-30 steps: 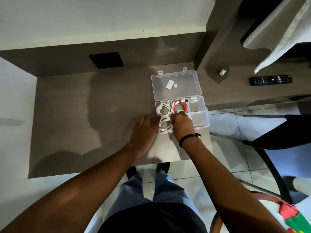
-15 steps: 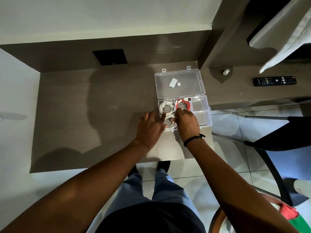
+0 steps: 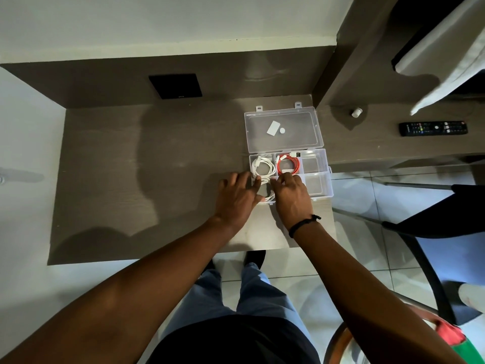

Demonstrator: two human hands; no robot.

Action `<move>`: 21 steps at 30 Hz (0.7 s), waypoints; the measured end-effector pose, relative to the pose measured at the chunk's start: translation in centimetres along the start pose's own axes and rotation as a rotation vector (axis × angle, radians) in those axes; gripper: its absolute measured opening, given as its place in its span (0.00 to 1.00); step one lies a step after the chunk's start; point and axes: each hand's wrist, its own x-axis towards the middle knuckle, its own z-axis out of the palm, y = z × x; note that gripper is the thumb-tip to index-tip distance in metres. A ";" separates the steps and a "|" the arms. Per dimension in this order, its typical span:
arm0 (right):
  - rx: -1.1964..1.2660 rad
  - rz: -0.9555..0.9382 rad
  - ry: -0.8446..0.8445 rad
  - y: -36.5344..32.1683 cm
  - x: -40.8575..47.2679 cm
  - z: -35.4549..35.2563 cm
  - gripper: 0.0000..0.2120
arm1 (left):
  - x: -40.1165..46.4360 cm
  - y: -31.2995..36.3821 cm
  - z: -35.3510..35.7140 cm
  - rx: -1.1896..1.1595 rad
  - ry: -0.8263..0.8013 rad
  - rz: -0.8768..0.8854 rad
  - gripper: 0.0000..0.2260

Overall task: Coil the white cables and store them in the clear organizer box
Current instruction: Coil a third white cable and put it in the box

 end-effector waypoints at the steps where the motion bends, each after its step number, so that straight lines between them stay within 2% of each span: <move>1: -0.031 -0.011 -0.008 -0.1 -0.1 0.0 0.17 | 0.0 0.0 0.1 0.001 0.007 0.007 0.23; 5: -0.125 -0.049 -0.051 0.3 -0.4 0.1 0.22 | 0.2 -0.3 0.4 -0.003 0.029 0.010 0.22; 9: -0.179 -0.079 -0.080 0.9 0.2 -0.3 0.23 | 0.1 -0.5 0.8 -0.040 0.030 -0.009 0.19; 13: -0.196 -0.126 -0.131 1.0 0.4 -0.6 0.24 | 0.3 -0.1 0.8 -0.179 -0.006 -0.163 0.17; 15: -0.214 -0.098 -0.138 0.7 0.5 -0.8 0.20 | 0.5 0.4 0.5 -0.214 -0.042 -0.217 0.18; 17: -0.217 -0.056 -0.138 0.2 0.7 -0.9 0.20 | 0.7 0.8 0.1 -0.271 -0.053 -0.274 0.18; 19: -0.213 -0.052 -0.125 0.0 0.8 -1.0 0.24 | 0.8 1.1 -0.2 -0.310 -0.066 -0.312 0.17; 21: -0.216 -0.071 -0.154 0.0 0.9 -1.3 0.23 | 0.6 1.1 -0.5 -0.322 -0.104 -0.305 0.17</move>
